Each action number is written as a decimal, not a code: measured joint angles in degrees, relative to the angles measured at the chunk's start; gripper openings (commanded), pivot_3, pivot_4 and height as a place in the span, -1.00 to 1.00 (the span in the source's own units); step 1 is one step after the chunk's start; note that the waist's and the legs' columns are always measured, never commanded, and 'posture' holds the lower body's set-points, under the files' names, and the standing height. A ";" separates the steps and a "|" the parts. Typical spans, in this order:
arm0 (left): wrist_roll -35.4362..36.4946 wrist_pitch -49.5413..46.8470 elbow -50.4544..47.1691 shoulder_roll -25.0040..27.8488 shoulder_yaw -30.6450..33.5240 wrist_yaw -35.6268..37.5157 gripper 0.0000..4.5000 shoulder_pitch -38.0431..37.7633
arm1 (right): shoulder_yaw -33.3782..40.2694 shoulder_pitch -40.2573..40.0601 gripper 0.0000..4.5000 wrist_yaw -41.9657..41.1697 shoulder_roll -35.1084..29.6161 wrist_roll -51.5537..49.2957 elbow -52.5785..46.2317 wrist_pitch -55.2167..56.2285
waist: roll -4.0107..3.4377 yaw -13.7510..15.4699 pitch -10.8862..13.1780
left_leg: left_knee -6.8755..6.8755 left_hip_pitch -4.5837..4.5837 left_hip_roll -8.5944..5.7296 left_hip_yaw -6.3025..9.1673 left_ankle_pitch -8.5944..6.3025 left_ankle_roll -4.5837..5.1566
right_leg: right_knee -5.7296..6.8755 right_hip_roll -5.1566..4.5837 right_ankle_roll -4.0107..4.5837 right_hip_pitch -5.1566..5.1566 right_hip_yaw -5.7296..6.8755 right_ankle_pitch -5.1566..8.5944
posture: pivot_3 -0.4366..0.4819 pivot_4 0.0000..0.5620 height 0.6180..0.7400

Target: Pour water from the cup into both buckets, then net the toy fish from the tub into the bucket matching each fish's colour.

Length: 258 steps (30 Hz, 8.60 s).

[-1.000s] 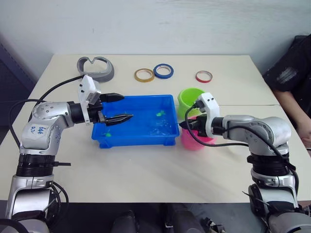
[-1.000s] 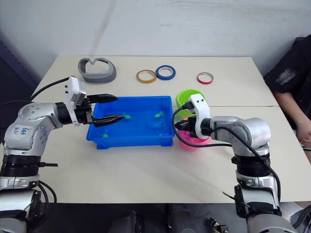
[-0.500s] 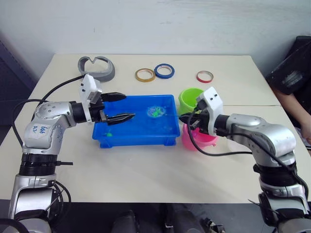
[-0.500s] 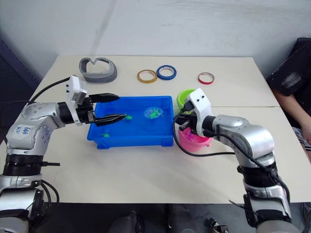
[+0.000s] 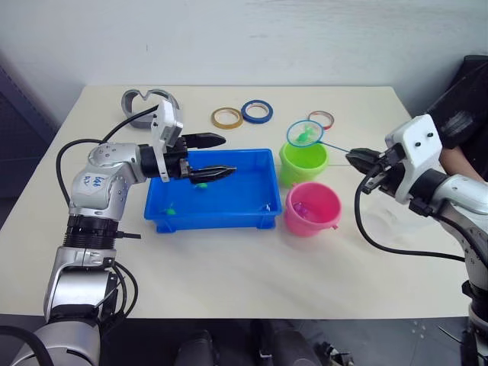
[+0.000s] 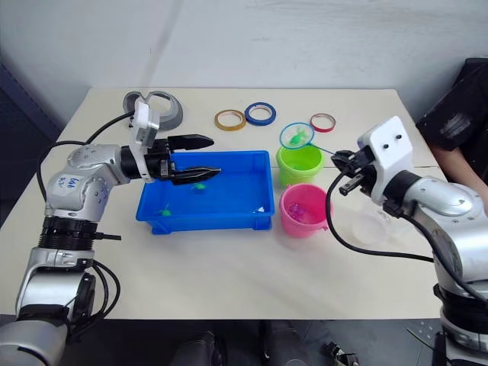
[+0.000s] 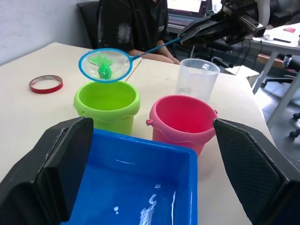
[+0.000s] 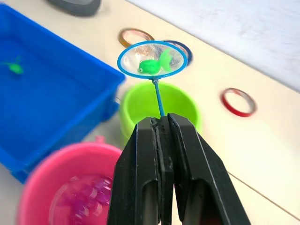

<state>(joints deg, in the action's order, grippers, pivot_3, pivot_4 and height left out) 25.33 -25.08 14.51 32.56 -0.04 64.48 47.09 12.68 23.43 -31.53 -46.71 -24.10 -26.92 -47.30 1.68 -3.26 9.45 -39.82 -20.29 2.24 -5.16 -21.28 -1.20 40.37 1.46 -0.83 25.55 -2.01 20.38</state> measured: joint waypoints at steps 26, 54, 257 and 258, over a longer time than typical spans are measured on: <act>-0.71 0.71 -0.06 1.19 1.29 -0.15 0.99 -0.19 | -24.23 8.97 -1.00 10.45 -18.81 58.22 36.56 78.41 | -0.04 -0.05 0.03 | -0.09 0.03 -0.04 -0.11 0.00 0.04 | 0.06 0.00 0.00 0.01 -0.11 0.00 | -0.05 -0.47 1.00; 2.89 -9.24 -23.14 25.80 25.00 -3.51 0.99 -37.69 | -30.93 15.84 -1.00 -18.05 13.48 4.50 25.30 5.78 | -0.02 -0.10 0.02 | -0.06 -0.03 0.01 0.06 -0.08 0.16 | -0.02 -0.13 0.07 -0.01 0.12 0.04 | -0.05 -0.47 1.00; 11.16 -13.44 -13.18 8.23 9.29 -5.22 0.99 -7.70 | -3.30 9.57 -1.00 -15.79 11.26 3.71 5.67 -6.64 | 0.02 -0.68 0.00 | -0.14 -0.04 -0.07 0.10 -0.04 0.09 | 0.13 -0.19 0.06 0.01 0.15 0.03 | -0.05 -0.47 1.00; 10.77 -12.96 -12.83 7.41 8.49 -5.26 0.99 -6.99 | -2.15 9.13 -1.00 -15.30 9.99 3.55 5.19 -6.62 | 0.02 -0.65 -0.01 | -0.14 -0.03 -0.07 0.08 -0.03 0.08 | 0.13 -0.19 0.06 0.01 0.15 0.03 | -0.05 -0.47 1.00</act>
<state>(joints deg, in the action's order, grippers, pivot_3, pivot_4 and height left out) 36.09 -38.04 1.67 39.97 8.45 59.22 40.11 10.53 32.56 -46.83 -36.71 -20.55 -21.73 -53.91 1.70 -3.92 9.44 -39.96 -20.32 2.17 -5.08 -21.31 -1.11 40.50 1.27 -0.78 25.56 -1.86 20.41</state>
